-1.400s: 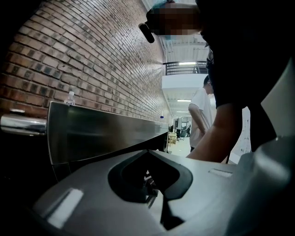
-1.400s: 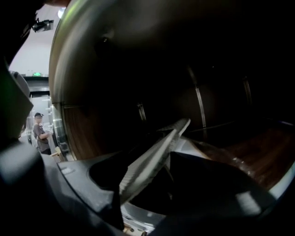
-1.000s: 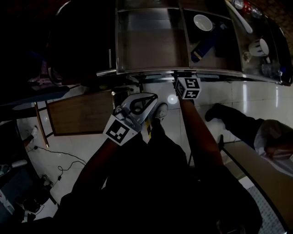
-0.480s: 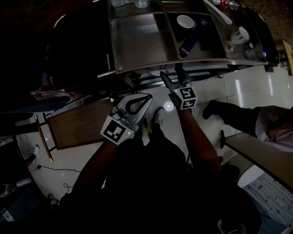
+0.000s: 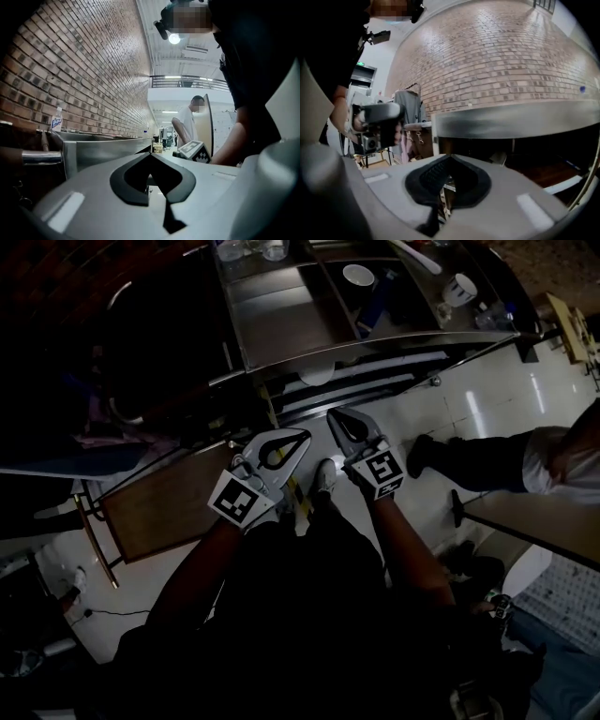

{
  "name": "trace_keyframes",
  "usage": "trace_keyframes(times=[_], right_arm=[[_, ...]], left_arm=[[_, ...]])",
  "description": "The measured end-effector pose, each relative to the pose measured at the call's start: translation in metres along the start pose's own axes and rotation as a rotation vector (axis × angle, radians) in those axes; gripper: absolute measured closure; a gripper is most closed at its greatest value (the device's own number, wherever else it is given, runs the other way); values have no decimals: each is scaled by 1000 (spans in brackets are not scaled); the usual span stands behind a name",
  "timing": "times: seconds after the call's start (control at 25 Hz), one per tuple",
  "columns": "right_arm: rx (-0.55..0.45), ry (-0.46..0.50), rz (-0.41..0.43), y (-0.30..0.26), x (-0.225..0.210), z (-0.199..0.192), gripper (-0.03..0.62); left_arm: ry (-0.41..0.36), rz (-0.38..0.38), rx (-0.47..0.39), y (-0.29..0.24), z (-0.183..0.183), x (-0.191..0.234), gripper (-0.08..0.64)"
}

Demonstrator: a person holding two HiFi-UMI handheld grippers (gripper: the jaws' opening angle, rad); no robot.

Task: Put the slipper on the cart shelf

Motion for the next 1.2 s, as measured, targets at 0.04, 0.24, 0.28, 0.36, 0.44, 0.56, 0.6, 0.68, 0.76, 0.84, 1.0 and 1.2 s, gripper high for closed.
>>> trace_keyframes(times=[0.04, 0.24, 0.28, 0.36, 0.44, 0.56, 0.6, 0.68, 0.76, 0.84, 1.0, 1.2], right_arm=[[-9, 8, 3, 6, 9, 6, 592], [-49, 11, 7, 29, 48, 40, 592], [-55, 8, 14, 32, 54, 47, 592], [-66, 13, 39, 39, 67, 59, 592], [-68, 38, 66, 46, 78, 66, 592], [-55, 80, 104, 56, 93, 68, 592], [-54, 87, 121, 58, 97, 68, 592], [-60, 96, 157, 63, 107, 68, 592], [-69, 93, 190, 69, 117, 70, 592], [-78, 88, 225, 75, 127, 73, 592], [-92, 83, 287, 81, 148, 77, 592], [-105, 53, 376, 84, 173, 78, 592]], left_arm=[[5, -9, 0, 3, 0, -3, 560], [12, -47, -5, 18, 2, -17, 560], [11, -45, -10, 21, 3, -20, 560], [8, -36, -17, 25, 6, -25, 560], [2, -30, -17, 28, 9, -32, 560], [-2, -21, -13, 35, 10, -42, 560], [-8, -13, -11, 39, 10, -46, 560], [-21, 8, -5, 47, 11, -55, 560], [-24, 35, -1, 57, 13, -68, 560], [-18, 68, -1, 68, 14, -81, 560], [-17, 136, -6, 94, 15, -102, 560], [-44, 209, -1, 123, 24, -121, 560]])
Point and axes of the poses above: the fingertips, and each gripper's own axes: y backward along the fingers, x to its left, z out of its top, the point moved 5 cm from there along y, backward along the fingers, and after that the axes turned 10 degrees about -x, right-handed, at the moved point
